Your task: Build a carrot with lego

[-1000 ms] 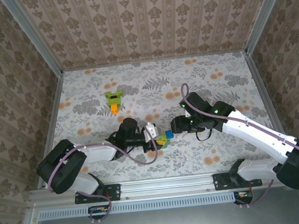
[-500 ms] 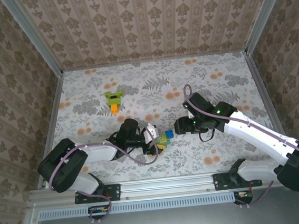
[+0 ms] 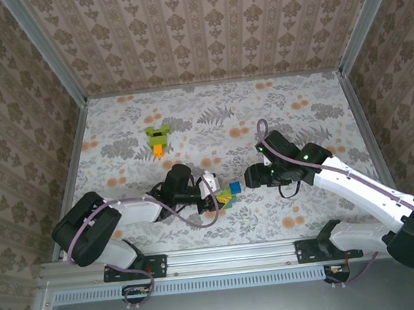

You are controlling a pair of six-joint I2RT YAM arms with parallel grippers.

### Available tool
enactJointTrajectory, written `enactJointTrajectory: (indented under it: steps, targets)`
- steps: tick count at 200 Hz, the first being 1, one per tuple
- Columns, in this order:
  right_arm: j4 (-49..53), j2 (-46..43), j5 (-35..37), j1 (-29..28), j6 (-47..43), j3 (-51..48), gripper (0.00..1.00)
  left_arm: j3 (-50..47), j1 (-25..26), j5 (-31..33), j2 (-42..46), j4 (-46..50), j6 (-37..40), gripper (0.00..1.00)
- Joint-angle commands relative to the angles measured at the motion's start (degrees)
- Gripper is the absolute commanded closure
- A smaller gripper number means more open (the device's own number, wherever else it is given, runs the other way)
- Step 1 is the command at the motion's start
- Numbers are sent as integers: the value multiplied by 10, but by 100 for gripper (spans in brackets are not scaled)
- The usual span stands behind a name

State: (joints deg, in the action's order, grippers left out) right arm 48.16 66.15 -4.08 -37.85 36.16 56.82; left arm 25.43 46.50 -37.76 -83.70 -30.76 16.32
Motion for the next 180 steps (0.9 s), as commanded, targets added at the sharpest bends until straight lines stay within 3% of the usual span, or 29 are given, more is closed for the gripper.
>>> enactJointTrajectory:
  steps: [1, 76, 137, 180]
  targets:
    - [17, -14, 14, 4, -3, -9, 32, -3, -6, -18, 26, 6, -5, 65]
    - [29, -69, 65, 29, -30, -4, 33, 85, -102, -14, 72, 122, -156, 65]
    - [-14, -83, 43, 49, -69, -4, 33, 311, -151, 5, -7, 445, -188, 64]
    - [-38, -88, 13, 49, -93, -15, 33, 482, -181, 58, -75, 632, -195, 62]
